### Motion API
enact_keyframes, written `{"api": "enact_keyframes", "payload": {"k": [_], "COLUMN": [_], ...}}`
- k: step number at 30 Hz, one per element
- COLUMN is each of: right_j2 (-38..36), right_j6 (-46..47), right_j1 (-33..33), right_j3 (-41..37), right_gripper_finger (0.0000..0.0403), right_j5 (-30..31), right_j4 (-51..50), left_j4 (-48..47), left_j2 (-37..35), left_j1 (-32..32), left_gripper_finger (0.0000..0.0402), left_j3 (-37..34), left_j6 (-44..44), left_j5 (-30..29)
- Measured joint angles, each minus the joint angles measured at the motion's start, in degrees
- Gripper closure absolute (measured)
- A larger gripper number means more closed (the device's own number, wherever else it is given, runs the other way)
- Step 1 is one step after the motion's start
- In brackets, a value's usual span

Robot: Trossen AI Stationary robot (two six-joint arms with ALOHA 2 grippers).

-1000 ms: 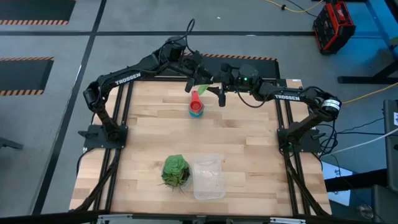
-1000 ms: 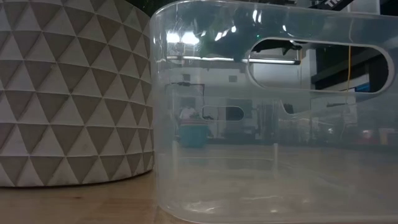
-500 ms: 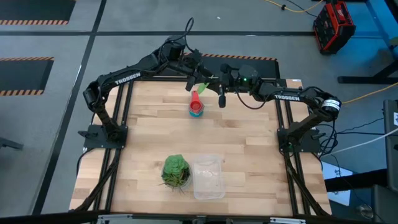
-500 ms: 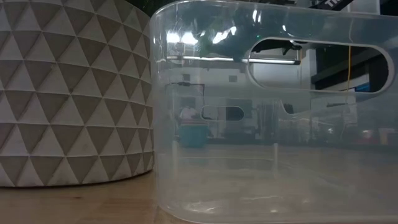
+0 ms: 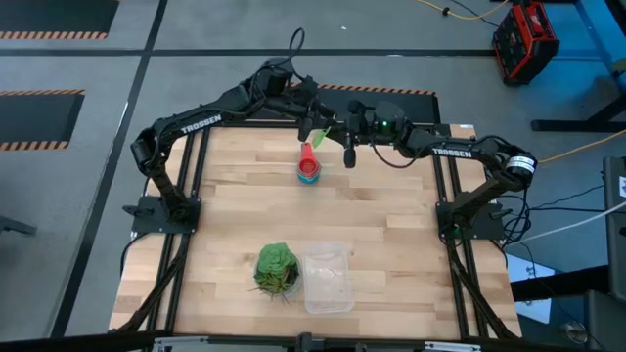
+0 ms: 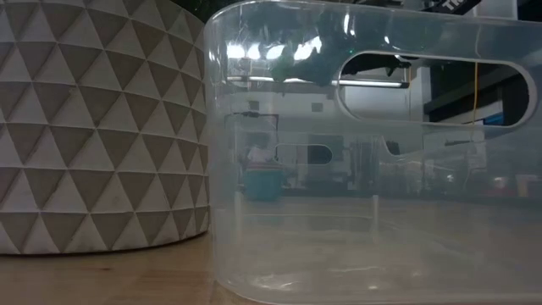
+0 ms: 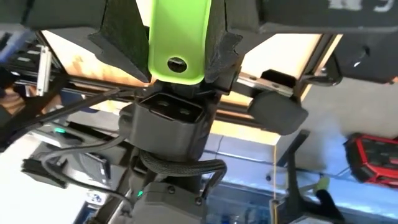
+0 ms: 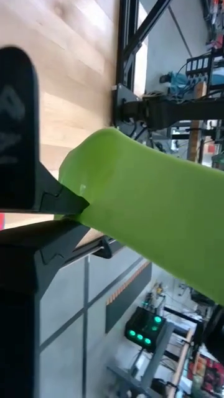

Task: Nest measuring cups in basket
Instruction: Stack the green measuring cup on top of the red measuring cup

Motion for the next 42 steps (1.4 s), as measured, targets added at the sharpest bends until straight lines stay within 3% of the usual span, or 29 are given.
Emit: {"api": "enact_keyframes", "payload": {"k": [14, 27, 33, 42], "right_j2": [-0.1, 0.0, 0.0, 0.0], "right_j6": [0.2, 0.5, 5.9, 15.7], "right_j1": [0.1, 0.0, 0.0, 0.0], "right_j3": [0.2, 0.0, 0.0, 0.2], "right_gripper_finger": [0.0389, 0.0389, 0.0389, 0.0389], "right_j5": [4.7, 11.6, 11.6, 11.5], "right_j4": [-7.9, -19.9, -25.1, -28.0], "left_j4": [-3.6, -3.7, -4.7, -17.8], "left_j2": [0.1, 0.1, -0.2, -6.4], "left_j1": [0.1, 0.6, 3.1, 9.1], "left_gripper_finger": [0.0267, 0.0267, 0.0267, 0.0266], "left_j3": [-0.2, -0.1, -0.1, 0.0], "left_j6": [1.9, 7.3, 12.0, 21.3], "left_j5": [-3.0, -15.7, -21.6, -21.5]}}
